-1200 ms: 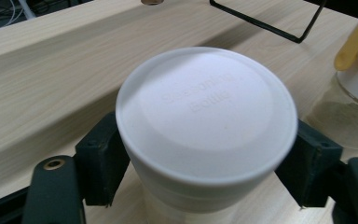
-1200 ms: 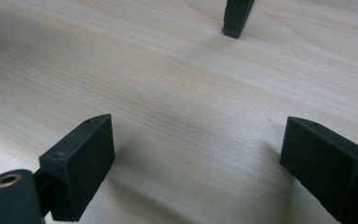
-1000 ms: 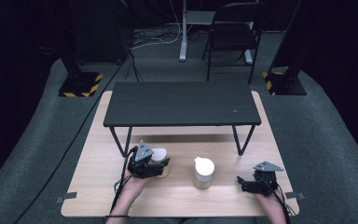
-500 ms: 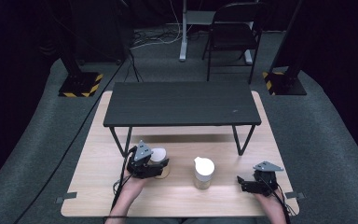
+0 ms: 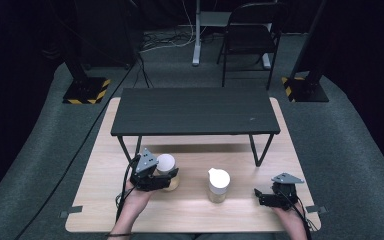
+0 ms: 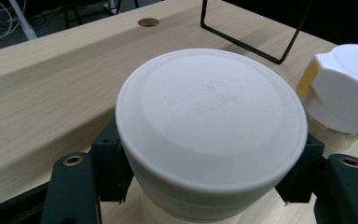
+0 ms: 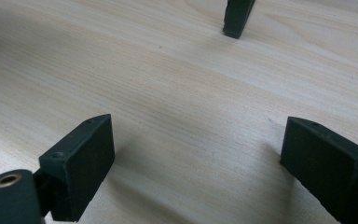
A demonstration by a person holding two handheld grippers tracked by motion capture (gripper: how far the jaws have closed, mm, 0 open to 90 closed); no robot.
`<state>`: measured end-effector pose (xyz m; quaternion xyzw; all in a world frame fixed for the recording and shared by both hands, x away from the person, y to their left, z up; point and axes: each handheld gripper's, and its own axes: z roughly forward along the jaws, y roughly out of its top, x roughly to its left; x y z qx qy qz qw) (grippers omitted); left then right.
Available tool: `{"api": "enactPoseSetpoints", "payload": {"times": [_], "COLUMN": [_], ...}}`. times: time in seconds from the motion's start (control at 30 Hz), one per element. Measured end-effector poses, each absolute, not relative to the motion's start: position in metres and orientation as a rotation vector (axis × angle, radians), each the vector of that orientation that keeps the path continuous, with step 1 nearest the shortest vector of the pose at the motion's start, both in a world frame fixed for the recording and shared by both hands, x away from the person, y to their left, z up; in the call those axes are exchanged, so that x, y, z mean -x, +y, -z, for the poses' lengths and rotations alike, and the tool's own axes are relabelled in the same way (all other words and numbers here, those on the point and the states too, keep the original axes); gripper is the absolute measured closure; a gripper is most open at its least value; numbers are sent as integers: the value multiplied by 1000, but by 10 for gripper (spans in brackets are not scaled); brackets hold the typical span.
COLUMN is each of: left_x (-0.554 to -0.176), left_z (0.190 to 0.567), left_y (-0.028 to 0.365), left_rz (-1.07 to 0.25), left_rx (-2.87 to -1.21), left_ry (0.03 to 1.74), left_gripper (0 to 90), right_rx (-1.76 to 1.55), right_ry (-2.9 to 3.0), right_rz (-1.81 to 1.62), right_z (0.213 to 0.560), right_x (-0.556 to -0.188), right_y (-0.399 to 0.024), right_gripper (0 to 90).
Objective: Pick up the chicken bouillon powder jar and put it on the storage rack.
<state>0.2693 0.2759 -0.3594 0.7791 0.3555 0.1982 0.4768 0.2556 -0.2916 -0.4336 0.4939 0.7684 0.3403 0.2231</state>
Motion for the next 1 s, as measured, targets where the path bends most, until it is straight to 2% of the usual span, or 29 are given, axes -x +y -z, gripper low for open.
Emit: {"api": "enactPoseSetpoints", "payload": {"times": [1.0], "left_x": [-256], "left_z": [288], "left_y": [287], "left_rz": [-534], "left_rx": [-1872], "left_ry": [822], "left_gripper": [337], "right_rx": [-1363], "right_ry": [2123], "right_rz": [-940], "right_z": [434], "right_x": [-256], "right_y": [-292], "right_gripper": [86]}}
